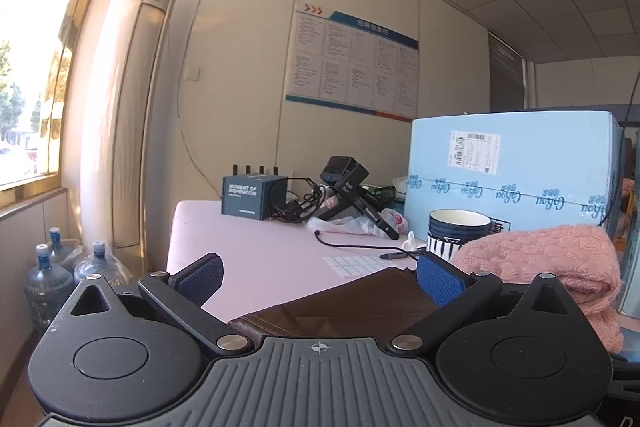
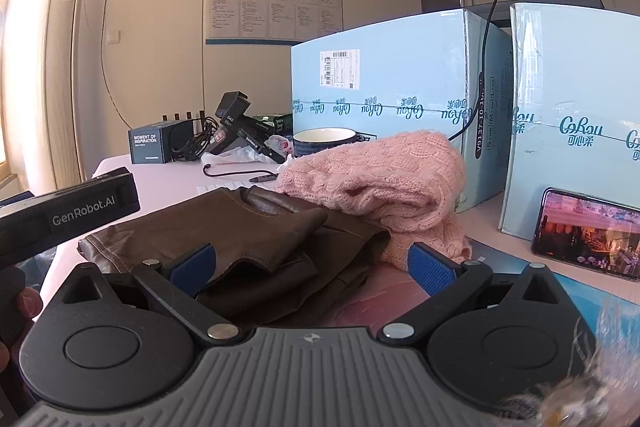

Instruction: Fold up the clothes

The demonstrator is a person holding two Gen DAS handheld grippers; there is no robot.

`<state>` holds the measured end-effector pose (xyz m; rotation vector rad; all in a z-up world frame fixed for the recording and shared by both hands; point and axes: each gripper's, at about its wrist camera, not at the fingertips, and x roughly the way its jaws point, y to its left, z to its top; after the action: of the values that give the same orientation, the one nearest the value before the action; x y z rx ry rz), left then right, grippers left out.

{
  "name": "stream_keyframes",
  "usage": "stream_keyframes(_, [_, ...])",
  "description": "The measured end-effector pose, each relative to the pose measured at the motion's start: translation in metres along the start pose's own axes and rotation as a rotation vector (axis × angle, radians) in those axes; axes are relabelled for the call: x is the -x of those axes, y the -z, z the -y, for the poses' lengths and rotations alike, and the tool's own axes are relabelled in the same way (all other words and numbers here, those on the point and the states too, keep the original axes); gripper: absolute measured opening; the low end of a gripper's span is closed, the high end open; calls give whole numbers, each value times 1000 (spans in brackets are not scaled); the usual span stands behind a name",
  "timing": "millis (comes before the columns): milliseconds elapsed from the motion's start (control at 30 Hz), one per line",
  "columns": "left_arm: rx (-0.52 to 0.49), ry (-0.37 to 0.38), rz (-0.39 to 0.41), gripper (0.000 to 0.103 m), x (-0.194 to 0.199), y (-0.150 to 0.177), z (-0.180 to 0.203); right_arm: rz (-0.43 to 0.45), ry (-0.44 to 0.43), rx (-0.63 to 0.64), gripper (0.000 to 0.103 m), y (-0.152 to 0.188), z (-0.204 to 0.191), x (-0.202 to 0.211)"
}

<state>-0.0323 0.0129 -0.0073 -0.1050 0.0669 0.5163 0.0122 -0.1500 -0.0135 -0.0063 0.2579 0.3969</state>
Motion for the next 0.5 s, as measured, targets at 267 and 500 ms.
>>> stream_keyframes(267, [-28,19,30,103,4,0,6,68,21,-45,103,-1,4,9])
stream_keyframes(500, [-51,35,55,103,8,0,10,52,56,-77,103,-1,9,5])
